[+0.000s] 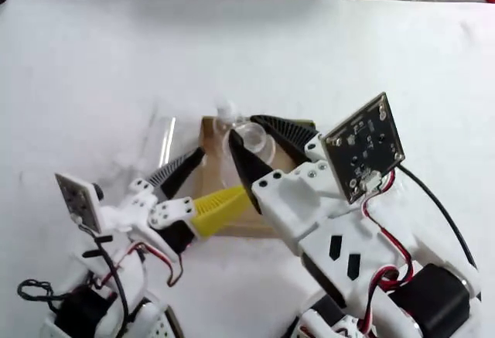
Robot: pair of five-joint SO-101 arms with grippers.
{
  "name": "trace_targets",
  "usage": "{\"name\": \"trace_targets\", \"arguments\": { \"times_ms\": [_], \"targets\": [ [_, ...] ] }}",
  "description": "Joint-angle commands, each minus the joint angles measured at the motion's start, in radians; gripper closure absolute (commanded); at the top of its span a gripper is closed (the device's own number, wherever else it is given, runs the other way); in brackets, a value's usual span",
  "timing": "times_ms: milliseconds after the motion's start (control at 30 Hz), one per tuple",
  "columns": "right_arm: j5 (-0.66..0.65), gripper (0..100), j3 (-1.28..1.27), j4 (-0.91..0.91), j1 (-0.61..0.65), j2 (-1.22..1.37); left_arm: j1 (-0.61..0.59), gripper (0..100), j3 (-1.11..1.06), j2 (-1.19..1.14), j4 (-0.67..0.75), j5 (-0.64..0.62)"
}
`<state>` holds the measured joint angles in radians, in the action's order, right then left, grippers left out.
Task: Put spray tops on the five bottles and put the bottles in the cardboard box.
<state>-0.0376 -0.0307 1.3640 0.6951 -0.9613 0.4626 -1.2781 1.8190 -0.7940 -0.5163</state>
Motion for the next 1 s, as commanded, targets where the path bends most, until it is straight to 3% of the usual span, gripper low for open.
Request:
{"name": "trace_targets", "arguments": {
  "times_ms": [0,233,433,533,667,800,967],
  "targets": [
    [-0.041,98.2,0.005,0.01,0.013,-0.008,-0.019,60,-0.014,0.007,0.066,-0.003],
    [-0.075,98.2,0.003,-0.044,-0.008,0.002,-0.015,60,-0.014,0.007,0.052,-0.003],
    [-0.069,98.2,0.011,-0.136,-0.205,0.107,-0.007,60,0.133,0.008,-0.199,-0.002],
    [-0.071,98.2,0.011,-0.151,-0.278,0.196,-0.007,60,0.221,0.007,-0.311,0.08],
    [-0.074,98.2,0.011,-0.153,-0.331,0.308,-0.03,60,0.262,0.007,-0.353,0.127],
    [-0.071,98.2,-0.003,-0.185,-0.377,0.383,-0.216,62,0.25,0.005,-0.273,0.048],
    [-0.068,98.2,-0.155,-0.314,-0.384,0.404,-0.567,79,0.115,0.005,-0.018,-0.167]
  ]
}}
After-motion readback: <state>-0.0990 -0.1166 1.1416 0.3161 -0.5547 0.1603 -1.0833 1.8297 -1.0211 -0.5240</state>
